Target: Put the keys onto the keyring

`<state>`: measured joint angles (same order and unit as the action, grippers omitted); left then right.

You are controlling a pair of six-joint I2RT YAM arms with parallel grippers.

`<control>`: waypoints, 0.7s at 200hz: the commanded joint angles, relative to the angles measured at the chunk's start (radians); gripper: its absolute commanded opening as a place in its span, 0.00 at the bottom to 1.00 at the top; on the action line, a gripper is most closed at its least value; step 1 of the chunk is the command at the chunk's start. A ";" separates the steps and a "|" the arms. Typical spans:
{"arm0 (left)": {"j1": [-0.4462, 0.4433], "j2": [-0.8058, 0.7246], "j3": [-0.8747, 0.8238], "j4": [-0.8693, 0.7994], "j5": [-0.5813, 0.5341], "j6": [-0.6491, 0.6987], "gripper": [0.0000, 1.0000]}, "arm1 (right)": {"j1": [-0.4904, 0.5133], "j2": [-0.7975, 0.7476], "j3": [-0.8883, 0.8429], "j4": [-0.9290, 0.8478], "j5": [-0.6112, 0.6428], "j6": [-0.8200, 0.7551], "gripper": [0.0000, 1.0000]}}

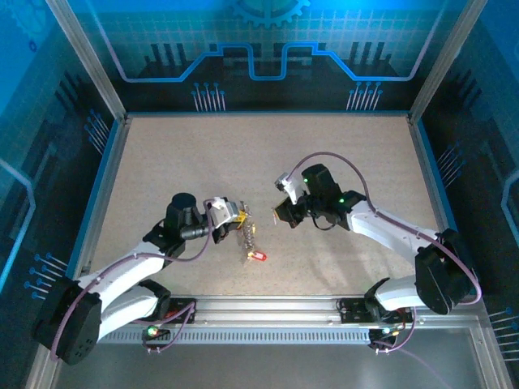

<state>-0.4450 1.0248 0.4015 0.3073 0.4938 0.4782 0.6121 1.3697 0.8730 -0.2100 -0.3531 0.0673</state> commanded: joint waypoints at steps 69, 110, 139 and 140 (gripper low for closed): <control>-0.049 -0.017 0.101 -0.108 -0.066 -0.006 0.00 | 0.091 -0.010 0.051 0.081 -0.144 -0.054 0.00; -0.049 0.001 0.116 -0.117 -0.070 -0.036 0.00 | 0.103 0.029 0.068 0.099 -0.154 -0.033 0.00; -0.047 0.022 0.113 -0.099 -0.062 -0.071 0.00 | 0.115 0.053 0.069 0.143 -0.137 -0.019 0.00; -0.048 0.022 0.113 -0.098 -0.063 -0.071 0.00 | 0.115 0.054 0.069 0.145 -0.137 -0.018 0.00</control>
<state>-0.4839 1.0321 0.4763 0.1848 0.4248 0.4469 0.7067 1.3994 0.9150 -0.1265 -0.4797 0.0288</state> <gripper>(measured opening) 0.062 0.049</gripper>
